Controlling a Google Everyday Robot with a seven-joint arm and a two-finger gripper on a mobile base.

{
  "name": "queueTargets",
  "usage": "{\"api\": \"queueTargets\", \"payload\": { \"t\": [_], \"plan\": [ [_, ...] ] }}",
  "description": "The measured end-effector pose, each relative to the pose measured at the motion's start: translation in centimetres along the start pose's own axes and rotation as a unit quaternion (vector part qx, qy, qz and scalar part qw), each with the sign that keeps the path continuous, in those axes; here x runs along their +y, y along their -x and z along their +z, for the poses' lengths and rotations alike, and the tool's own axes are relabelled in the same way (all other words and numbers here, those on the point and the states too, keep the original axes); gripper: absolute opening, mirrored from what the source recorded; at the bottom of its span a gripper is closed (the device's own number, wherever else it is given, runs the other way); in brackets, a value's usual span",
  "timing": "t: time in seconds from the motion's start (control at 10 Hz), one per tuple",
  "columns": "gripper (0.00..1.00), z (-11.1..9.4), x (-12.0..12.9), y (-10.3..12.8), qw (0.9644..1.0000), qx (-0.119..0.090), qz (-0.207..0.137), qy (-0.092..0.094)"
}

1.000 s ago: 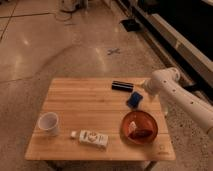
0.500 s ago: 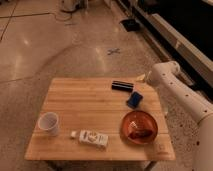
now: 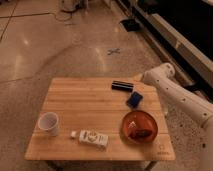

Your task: Place the eraser in the ceramic cup

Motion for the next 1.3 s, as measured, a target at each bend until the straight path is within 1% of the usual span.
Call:
{"api": "queueTargets", "payload": {
  "t": [0.6, 0.7, 0.8, 0.9, 1.0, 1.1, 1.2, 1.3],
  "plan": [
    [0.8, 0.0, -0.1, -0.1, 1.0, 0.002, -0.003, -0.002],
    [0.8, 0.2, -0.2, -0.3, 0.9997, 0.008, -0.022, -0.005],
    [0.8, 0.5, -0.4, -0.6, 0.9986, 0.016, -0.049, -0.008],
    [0.8, 0.9, -0.9, -0.8, 0.9962, 0.025, -0.082, -0.015],
    [0.8, 1.5, -1.9, -0.9, 0.9903, 0.035, -0.132, -0.026],
    [0.8, 2.1, -2.8, -0.8, 0.9837, 0.04, -0.172, -0.035],
    [0.8, 2.6, -3.5, -0.5, 0.9763, 0.042, -0.208, -0.044],
    [0.8, 3.1, -4.1, -0.1, 0.9676, 0.041, -0.243, -0.052]
  ]
}}
